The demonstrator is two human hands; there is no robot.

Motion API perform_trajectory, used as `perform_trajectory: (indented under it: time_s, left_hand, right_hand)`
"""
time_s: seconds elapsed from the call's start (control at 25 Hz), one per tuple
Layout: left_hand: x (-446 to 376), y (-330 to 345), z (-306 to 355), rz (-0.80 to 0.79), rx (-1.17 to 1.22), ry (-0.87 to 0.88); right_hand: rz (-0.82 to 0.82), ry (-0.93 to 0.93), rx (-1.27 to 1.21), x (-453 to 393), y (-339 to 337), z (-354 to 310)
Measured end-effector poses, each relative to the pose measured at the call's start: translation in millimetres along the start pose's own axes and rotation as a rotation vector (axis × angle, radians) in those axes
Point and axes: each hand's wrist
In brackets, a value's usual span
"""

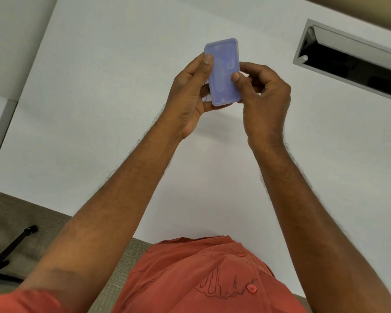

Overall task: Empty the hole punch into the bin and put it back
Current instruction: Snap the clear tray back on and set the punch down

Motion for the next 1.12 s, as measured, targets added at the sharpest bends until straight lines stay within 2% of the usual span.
perform_trajectory:
  time_s: [0.24,0.56,0.96,1.12]
  left_hand:
    - [2.0,-0.8,-1.5,0.031,-0.087,-0.006]
    - [8.7,3.7,-0.1,-0.017,-0.153,-0.01]
    - [11.1,6.3,1.6,-0.015,-0.133,-0.019]
    - [8.8,5.5,5.7,0.019,-0.069,-0.007]
  right_hand:
    - [-0.072,0.084,-0.079,2.6,1.1,-4.0]
    - [-0.137,0.206,-0.258,-5.8,6.6,-20.2]
    - [-0.164,0.159,-0.236,-10.7,1.3,-20.0]
    - [-0.16,0.094,-0.107,1.4,-3.7,-3.6]
Point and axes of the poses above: each hand's wrist, its own x-axis away from the middle knuckle, its own y-axis out of the palm, z = x × y, and after that the axes turned 10 degrees about y, right-handed
